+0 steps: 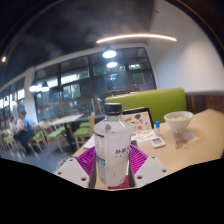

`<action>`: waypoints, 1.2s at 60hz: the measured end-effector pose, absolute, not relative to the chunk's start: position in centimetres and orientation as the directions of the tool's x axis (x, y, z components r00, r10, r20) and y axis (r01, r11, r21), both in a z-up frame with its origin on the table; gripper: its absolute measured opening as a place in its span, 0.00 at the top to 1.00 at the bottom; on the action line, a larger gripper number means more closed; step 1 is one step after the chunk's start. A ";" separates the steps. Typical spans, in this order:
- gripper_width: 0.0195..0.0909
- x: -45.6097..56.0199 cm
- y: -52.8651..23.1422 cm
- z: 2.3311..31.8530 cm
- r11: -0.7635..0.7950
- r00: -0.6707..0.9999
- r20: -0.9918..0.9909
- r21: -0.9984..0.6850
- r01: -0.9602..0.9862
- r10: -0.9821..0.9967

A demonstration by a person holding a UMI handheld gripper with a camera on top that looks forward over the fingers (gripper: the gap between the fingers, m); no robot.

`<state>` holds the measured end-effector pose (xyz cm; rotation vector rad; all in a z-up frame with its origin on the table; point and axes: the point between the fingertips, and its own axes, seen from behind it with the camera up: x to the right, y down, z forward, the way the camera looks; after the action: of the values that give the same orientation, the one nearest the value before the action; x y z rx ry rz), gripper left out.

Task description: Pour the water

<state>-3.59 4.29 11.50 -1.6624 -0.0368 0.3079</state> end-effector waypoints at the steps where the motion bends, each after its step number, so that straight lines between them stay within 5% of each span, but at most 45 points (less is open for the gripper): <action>1: 0.65 -3.7 4.2 11.4 -0.117 0.956 -0.200 -0.977 -0.179 0.213; 14: 0.63 -1.4 4.3 7.5 -0.139 0.988 -0.049 -0.990 -0.029 0.145; 28: 0.58 -0.9 6.3 7.2 -0.141 0.989 0.001 -0.990 0.022 0.145; 36: 0.43 -0.6 6.0 7.2 -0.134 0.992 0.007 -0.991 0.025 0.129; 43: 0.15 0.1 4.5 7.0 -0.174 0.992 0.029 -0.984 0.049 0.120; 72: 0.16 -0.4 -12.2 11.6 -0.151 0.980 0.059 -0.985 0.089 0.189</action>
<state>-0.41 -12.22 11.59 -1.7245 -0.2087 0.0884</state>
